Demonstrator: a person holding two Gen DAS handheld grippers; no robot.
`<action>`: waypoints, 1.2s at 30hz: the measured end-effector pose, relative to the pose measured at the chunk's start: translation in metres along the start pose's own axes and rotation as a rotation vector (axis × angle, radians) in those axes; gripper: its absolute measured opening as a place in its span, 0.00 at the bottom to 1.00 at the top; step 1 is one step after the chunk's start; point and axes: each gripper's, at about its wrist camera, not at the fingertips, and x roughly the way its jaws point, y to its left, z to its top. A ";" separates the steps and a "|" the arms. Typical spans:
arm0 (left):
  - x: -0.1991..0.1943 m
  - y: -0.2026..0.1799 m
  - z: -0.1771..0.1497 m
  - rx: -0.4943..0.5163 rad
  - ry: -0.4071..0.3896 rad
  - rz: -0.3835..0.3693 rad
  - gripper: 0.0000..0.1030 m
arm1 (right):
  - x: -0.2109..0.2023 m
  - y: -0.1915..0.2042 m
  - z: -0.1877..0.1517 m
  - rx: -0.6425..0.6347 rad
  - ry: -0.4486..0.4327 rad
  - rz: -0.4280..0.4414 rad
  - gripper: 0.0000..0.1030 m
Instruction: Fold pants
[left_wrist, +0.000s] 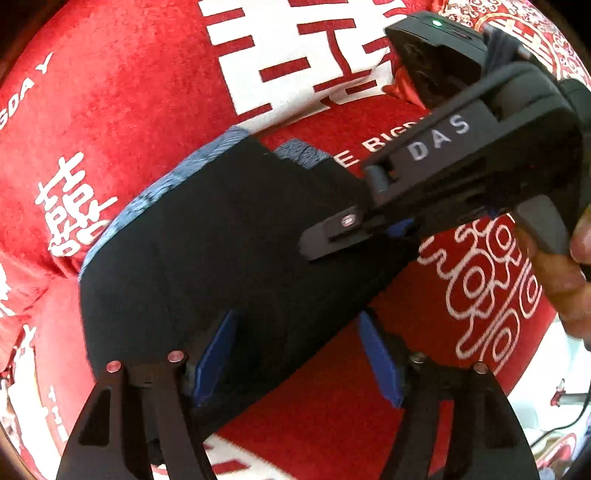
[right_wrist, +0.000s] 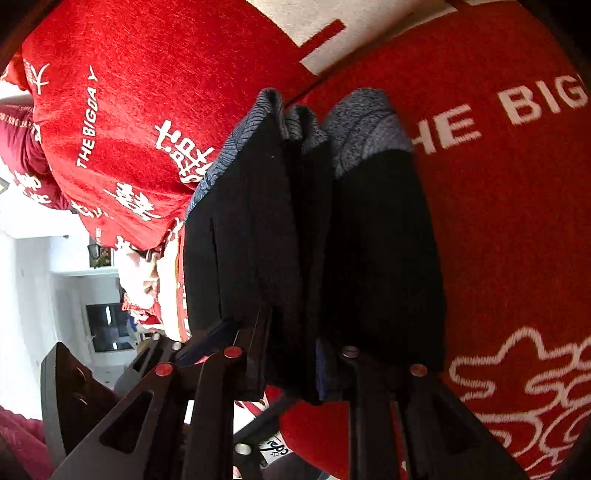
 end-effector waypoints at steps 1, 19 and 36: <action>-0.006 0.007 -0.002 -0.026 0.009 -0.008 0.68 | -0.003 -0.001 -0.001 -0.004 -0.003 -0.009 0.20; 0.022 0.125 -0.030 -0.424 0.085 0.117 0.85 | -0.007 0.008 0.022 0.039 -0.066 0.000 0.61; 0.033 0.110 -0.019 -0.428 0.131 0.064 0.92 | -0.016 0.019 0.015 -0.054 -0.008 -0.314 0.12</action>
